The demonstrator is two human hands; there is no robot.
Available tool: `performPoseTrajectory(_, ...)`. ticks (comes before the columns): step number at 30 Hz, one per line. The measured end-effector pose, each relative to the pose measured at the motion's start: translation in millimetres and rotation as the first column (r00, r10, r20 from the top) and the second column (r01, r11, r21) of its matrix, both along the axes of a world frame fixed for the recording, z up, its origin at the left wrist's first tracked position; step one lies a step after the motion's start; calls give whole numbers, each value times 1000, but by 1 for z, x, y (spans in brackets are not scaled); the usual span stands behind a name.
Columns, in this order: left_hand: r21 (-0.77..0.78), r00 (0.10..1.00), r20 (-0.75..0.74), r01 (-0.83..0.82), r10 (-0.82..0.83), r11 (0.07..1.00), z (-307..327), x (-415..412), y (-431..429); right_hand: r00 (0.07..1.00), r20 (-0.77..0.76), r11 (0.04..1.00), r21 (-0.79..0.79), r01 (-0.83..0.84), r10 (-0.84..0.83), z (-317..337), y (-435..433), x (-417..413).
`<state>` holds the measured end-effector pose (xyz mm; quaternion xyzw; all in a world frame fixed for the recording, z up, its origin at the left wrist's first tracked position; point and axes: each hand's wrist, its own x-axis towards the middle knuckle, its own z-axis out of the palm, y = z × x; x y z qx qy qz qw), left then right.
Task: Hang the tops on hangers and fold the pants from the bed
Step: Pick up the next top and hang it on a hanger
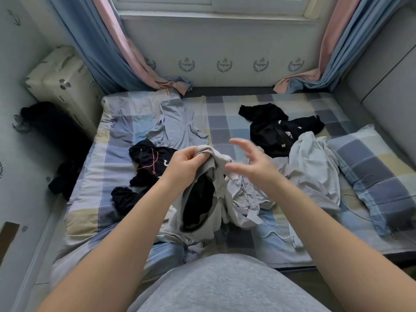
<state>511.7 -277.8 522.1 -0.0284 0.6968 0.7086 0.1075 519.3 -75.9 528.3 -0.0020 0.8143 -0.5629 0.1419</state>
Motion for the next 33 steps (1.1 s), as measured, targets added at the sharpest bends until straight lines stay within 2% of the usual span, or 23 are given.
performPoseTrajectory(2,63,998,-1,70,-71,996,9,-1,0,976,64,978,-32,-207,209,-10,-13,10)
performPoseTrajectory(4,43,986,-9,164,-164,986,14,0,2,969,31,969,16,-245,244,-23,-27,14)
performPoseTrajectory(7,-101,990,-69,114,-121,988,10,-1,3,988,-72,974,190,-122,137,-25,-37,8)
performPoseTrajectory(10,-254,983,-184,-30,-17,967,0,1,-3,997,-72,990,143,12,-2,-18,-34,-2)
performPoseTrajectory(12,-379,952,-302,-157,38,912,-10,9,-8,986,-83,983,103,152,-144,-12,-29,-8)
performPoseTrajectory(14,-454,876,-480,-285,37,844,-22,19,-11,968,-77,967,81,243,-237,-8,-23,-13)
performPoseTrajectory(15,-475,862,-506,-272,-7,837,-29,24,-12,961,-67,960,58,274,-270,-6,-20,-14)
performPoseTrajectory(16,-506,886,-458,-192,-73,841,-35,29,-11,953,-49,954,19,300,-299,-3,-18,-13)
performPoseTrajectory(19,-586,959,-143,116,-243,802,-60,39,-1,919,27,912,-111,395,-394,7,-13,-3)
performPoseTrajectory(24,-729,970,62,205,-234,654,-97,41,21,833,86,811,-191,553,-547,13,7,17)
performPoseTrajectory(26,-659,976,119,215,-182,721,-100,38,30,762,110,742,-178,647,-638,9,22,30)
performPoseTrajectory(29,-432,974,170,211,-151,877,-90,28,49,662,158,656,-95,748,-732,-4,55,61)
performPoseTrajectory(31,-350,963,163,262,-217,899,-76,23,70,610,199,618,-24,786,-767,-18,78,87)
performPoseTrajectory(33,-323,941,137,336,-308,885,-58,26,98,573,227,600,72,797,-788,-32,97,119)
